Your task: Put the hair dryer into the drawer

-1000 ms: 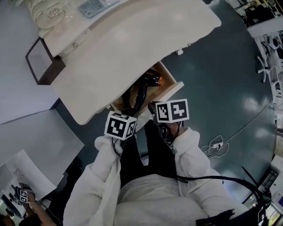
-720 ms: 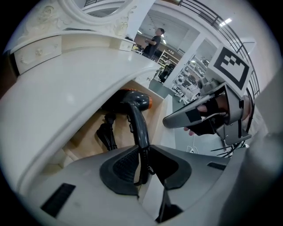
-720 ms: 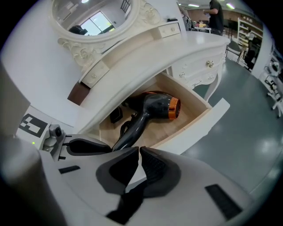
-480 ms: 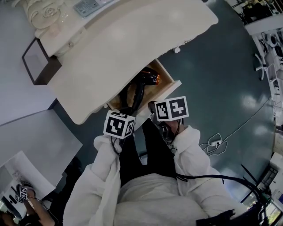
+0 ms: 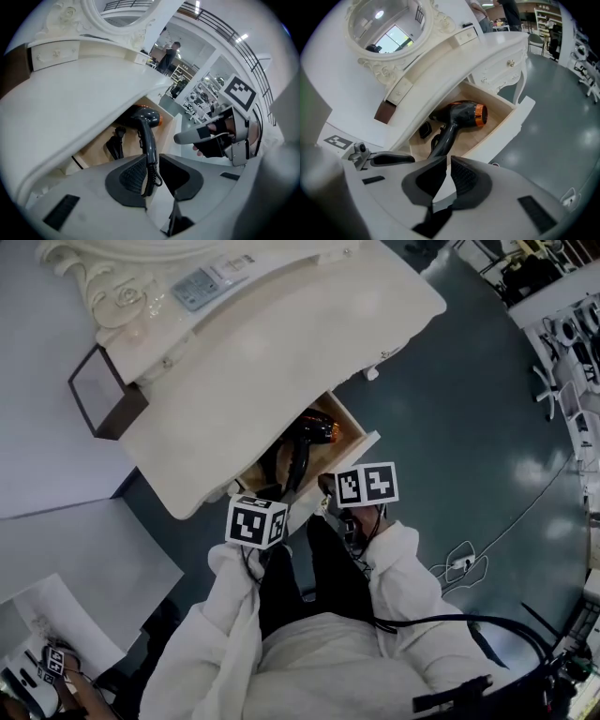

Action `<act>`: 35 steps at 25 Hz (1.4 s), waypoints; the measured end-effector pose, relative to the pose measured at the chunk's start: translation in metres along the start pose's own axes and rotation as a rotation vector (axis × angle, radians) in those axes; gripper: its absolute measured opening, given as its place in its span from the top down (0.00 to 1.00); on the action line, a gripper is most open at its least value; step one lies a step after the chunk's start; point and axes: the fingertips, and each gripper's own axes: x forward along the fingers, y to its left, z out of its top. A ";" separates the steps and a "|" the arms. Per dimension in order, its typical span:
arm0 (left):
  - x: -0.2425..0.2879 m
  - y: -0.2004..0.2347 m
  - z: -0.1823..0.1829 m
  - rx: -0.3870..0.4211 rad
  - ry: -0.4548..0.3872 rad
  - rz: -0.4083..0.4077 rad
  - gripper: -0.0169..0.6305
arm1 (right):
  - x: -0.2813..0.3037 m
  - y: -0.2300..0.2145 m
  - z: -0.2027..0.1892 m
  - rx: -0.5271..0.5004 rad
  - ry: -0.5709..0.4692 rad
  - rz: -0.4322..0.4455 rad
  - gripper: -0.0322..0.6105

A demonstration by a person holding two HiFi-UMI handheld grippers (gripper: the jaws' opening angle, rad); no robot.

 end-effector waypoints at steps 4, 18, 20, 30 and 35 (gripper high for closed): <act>-0.021 -0.010 0.023 0.036 -0.049 -0.031 0.84 | -0.017 0.013 0.015 -0.019 -0.074 -0.012 0.83; -0.142 -0.050 0.092 0.066 -0.433 0.017 0.84 | -0.113 0.068 0.024 0.010 -0.487 0.058 0.84; -0.152 -0.053 0.095 0.058 -0.473 0.045 0.86 | -0.126 0.076 0.022 -0.001 -0.534 0.081 0.84; -0.169 -0.068 0.094 0.018 -0.560 0.176 0.96 | -0.173 0.086 0.032 -0.139 -0.659 0.105 0.85; -0.162 -0.095 0.095 -0.057 -0.629 0.219 0.96 | -0.196 0.062 0.024 -0.213 -0.677 0.106 0.85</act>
